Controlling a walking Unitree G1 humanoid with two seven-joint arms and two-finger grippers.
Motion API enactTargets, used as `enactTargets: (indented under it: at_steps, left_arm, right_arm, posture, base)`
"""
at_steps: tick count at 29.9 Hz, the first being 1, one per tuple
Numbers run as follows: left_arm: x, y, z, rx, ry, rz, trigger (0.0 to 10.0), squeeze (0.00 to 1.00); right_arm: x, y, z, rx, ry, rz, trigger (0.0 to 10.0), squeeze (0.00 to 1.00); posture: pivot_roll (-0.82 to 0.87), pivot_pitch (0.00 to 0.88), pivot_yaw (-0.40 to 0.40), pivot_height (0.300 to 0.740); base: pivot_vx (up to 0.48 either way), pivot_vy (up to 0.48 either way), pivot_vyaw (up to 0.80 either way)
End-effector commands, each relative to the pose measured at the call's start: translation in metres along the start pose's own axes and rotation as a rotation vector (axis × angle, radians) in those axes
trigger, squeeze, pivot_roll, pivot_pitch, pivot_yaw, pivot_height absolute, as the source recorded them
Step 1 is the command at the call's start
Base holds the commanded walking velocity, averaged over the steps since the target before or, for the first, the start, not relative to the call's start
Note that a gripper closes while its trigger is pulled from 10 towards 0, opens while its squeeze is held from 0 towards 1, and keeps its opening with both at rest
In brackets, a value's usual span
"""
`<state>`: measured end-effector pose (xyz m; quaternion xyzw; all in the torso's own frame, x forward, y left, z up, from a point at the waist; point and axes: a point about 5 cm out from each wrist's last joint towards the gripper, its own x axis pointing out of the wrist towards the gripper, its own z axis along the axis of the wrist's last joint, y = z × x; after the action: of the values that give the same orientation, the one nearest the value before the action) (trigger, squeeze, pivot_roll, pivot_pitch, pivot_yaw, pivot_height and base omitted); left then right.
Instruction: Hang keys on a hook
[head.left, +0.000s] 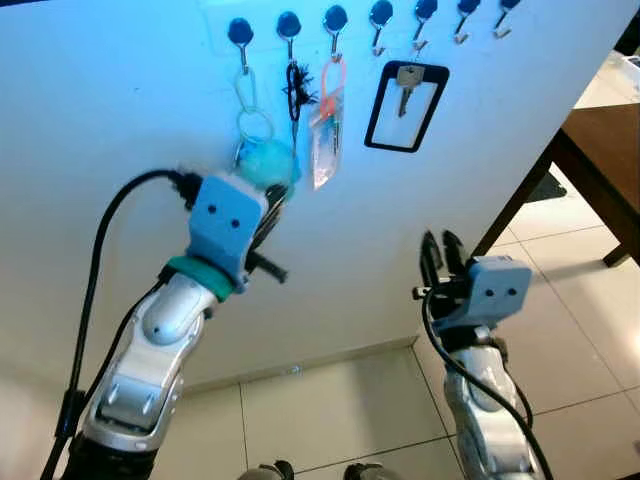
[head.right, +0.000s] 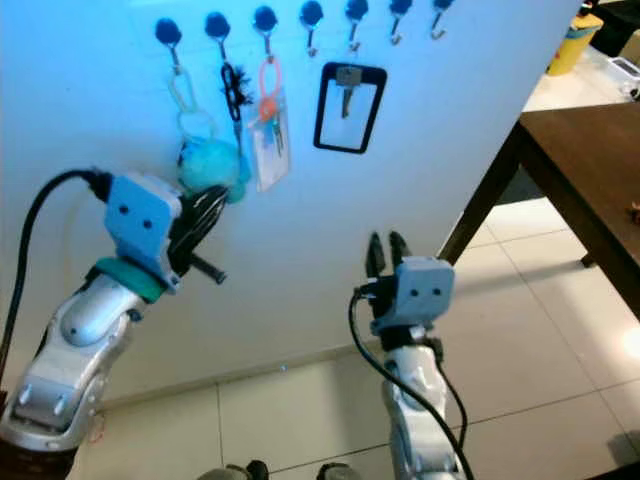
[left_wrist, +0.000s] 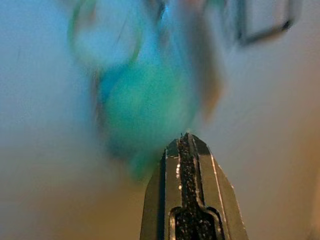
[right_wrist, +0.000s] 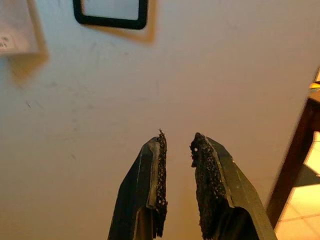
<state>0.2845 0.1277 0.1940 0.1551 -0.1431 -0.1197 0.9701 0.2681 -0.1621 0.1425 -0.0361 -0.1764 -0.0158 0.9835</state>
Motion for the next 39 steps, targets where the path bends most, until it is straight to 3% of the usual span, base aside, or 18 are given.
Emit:
enactTargets:
  at_steps: [1, 8, 11, 20, 39]
  left_arm:
    - [-0.012, 0.007, -0.029, 0.072, 0.102, 0.104, 10.0, 0.00]
    - [-0.025, 0.010, -0.056, 0.136, 0.202, 0.244, 10.0, 0.00]
    - [-0.026, 0.010, -0.060, 0.117, 0.220, 0.271, 10.0, 0.00]
    - [-0.018, 0.003, -0.052, 0.118, 0.145, 0.249, 10.0, 0.00]
    - [-0.012, -0.004, -0.047, 0.087, 0.094, 0.222, 10.0, 0.00]
  right_arm:
    - [-0.003, -0.008, 0.001, -0.048, 0.024, -0.052, 10.0, 0.00]
    - [-0.016, -0.019, -0.017, -0.114, 0.138, -0.080, 10.0, 0.00]
    - [-0.020, -0.019, -0.025, -0.129, 0.172, -0.083, 10.0, 0.00]
    - [-0.011, -0.012, -0.022, -0.131, 0.167, -0.087, 10.0, 0.00]
    - [0.002, -0.014, -0.014, -0.142, 0.127, -0.111, 10.0, 0.00]
  posture:
    - [0.02, 0.094, 0.086, 0.740]
    - [0.02, 0.091, 0.066, 0.740]
    - [0.02, 0.093, 0.064, 0.740]
    - [0.02, 0.087, 0.074, 0.740]
    - [0.03, 0.087, 0.076, 0.740]
  base:
    - [0.000, 0.000, 0.00]
    - [0.000, 0.000, 0.00]
    - [-0.212, 0.000, 0.00]
    - [-0.346, 0.000, 0.00]
    - [-0.368, 0.000, 0.00]
